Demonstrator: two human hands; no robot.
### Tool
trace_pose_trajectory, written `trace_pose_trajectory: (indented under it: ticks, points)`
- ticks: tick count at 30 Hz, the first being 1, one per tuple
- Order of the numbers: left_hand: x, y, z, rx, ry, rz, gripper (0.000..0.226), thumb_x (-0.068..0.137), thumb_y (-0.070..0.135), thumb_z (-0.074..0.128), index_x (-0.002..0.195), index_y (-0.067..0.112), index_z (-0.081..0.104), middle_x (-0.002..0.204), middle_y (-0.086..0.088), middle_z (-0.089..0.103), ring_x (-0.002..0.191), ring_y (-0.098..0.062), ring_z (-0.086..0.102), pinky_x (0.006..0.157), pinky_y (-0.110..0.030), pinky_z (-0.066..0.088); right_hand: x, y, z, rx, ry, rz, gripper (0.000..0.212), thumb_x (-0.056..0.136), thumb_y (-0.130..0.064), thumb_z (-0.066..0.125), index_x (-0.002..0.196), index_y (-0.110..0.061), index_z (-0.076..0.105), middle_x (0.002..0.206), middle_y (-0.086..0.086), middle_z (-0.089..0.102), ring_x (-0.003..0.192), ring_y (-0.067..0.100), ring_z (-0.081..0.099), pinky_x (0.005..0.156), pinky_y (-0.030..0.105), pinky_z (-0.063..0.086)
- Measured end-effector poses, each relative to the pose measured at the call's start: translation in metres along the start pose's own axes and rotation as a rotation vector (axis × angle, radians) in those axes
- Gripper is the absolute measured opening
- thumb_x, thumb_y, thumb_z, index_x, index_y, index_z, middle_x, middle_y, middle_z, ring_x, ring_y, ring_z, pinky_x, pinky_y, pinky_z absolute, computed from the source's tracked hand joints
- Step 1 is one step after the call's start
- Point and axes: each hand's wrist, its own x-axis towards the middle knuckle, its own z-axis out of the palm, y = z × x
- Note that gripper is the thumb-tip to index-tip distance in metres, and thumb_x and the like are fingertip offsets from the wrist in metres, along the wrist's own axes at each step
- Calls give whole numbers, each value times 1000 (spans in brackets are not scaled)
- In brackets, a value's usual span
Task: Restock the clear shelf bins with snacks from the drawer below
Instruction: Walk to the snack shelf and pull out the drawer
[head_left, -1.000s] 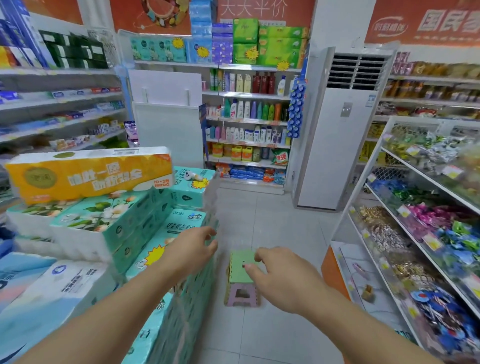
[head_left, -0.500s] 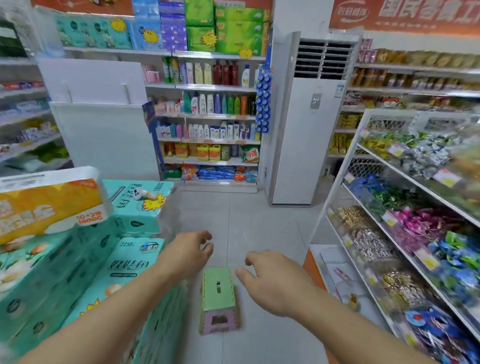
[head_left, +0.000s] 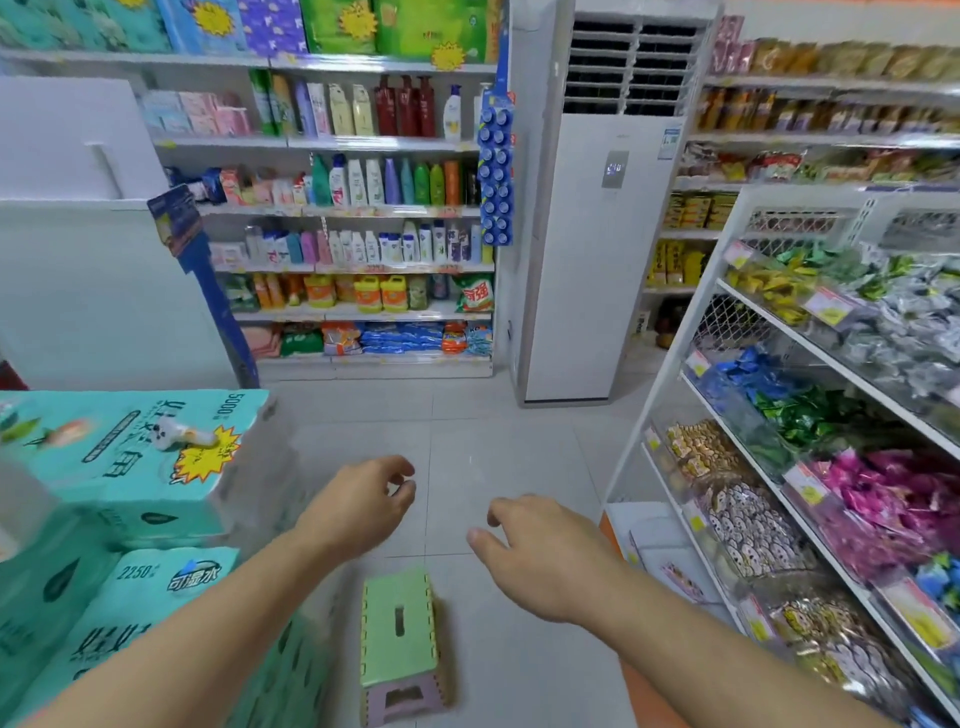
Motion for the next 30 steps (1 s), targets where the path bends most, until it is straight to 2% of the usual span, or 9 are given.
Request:
trace_pose_trajectory:
  ticks: [4,10,16,20,22,25,27,30]
  points:
    - [81,2,16,-9,-41,55,31,102,42,53,127,30,67,120,10,72,104,-13,67,91,-32,55,58,23,-5,-3,6,66,56,103,-61,32,130,-20,58,129,5,62,119,30,58,95,45,51]
    - [194,27,40,27,-147,166,31,103,42,52,129,32,66,122,11,71,105,-14,67,88,-30,53,124,65,-24,47,24,221,57,102,-62,32,129,-20,58,131,5,62,118,30,60,96,47,52]
    - [289,95,94,16,-242,329,33,101,44,51,128,32,66,121,12,72,101,-11,67,91,-33,56,164,141,-41,99,72,392,55,100,-63,33,124,-20,59,127,6,63,118,31,59,97,46,51]
    - [337,150,139,12,-300,404,33,102,45,51,129,34,65,121,13,71,105,-10,66,91,-33,56,185,208,-47,140,89,485,48,99,-63,35,106,-21,57,116,5,64,111,32,61,89,42,51]
    - [356,174,162,7,-340,417,32,102,43,50,130,34,64,121,14,70,105,-9,65,91,-32,56,193,243,-48,161,96,523,48,99,-63,35,103,-20,56,114,6,64,111,34,60,88,42,49]
    - [381,205,191,11,-383,432,32,102,42,50,130,35,63,120,15,69,104,-7,66,91,-31,56,202,288,-49,198,84,561,49,101,-62,35,106,-20,58,120,7,62,117,33,59,86,40,47]
    - [396,223,211,11,-403,448,32,102,41,50,131,35,63,120,15,69,103,-6,66,91,-30,56,207,317,-51,221,70,587,49,102,-61,36,117,-21,60,130,5,61,123,31,58,89,40,48]
    - [414,248,239,5,-470,470,34,102,42,51,133,36,60,118,15,68,103,-6,65,90,-28,54,213,357,-47,244,82,632,49,102,-58,38,125,-21,59,140,2,59,121,30,59,91,38,50]
